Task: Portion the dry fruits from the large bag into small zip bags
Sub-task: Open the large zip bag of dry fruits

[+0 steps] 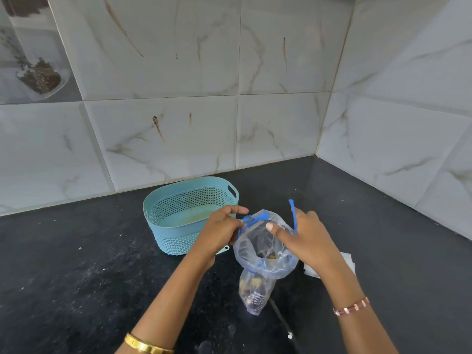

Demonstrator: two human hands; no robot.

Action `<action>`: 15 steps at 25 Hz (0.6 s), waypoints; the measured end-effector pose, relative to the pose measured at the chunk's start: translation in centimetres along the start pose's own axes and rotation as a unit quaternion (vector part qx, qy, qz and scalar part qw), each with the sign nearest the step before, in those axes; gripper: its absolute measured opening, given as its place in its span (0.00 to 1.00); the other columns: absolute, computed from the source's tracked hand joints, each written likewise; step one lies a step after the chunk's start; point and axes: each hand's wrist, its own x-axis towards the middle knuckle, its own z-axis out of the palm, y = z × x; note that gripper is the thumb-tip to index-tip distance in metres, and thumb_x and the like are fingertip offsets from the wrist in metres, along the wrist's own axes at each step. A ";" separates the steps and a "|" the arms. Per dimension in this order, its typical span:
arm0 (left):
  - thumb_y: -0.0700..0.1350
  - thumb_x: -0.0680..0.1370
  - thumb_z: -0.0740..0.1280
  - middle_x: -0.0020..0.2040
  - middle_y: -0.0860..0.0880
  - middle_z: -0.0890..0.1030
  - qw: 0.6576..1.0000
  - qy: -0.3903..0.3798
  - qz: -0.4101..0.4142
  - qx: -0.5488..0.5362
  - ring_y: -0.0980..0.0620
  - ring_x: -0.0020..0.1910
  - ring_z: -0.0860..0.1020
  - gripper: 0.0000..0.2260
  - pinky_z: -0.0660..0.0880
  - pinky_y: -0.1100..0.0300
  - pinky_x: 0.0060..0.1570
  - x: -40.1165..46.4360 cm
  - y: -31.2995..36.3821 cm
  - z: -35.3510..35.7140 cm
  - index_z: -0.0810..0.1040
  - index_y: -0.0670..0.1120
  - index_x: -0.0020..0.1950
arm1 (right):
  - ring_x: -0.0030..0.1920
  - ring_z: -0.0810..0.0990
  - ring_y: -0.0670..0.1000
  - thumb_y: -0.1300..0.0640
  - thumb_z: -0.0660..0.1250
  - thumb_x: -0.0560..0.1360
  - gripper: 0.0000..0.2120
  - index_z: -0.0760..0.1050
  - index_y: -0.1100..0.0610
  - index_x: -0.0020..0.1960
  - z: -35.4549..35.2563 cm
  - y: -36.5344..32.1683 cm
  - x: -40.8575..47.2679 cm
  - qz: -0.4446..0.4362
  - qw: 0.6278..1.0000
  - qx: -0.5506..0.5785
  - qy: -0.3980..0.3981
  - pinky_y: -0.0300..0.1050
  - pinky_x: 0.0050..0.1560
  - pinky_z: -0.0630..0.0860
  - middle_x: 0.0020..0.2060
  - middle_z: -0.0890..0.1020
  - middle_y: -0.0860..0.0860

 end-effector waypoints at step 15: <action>0.52 0.76 0.65 0.27 0.48 0.74 0.993 -0.086 0.061 0.045 0.58 0.24 0.69 0.20 0.67 0.65 0.31 0.6 -1.1 0.0 0.77 0.35 0.34 | 0.51 0.79 0.49 0.50 0.61 0.77 0.22 0.66 0.55 0.69 -0.2 0.2 0.2 -0.106 0.986 0.117 -0.058 0.39 0.51 0.73 0.51 0.80 0.52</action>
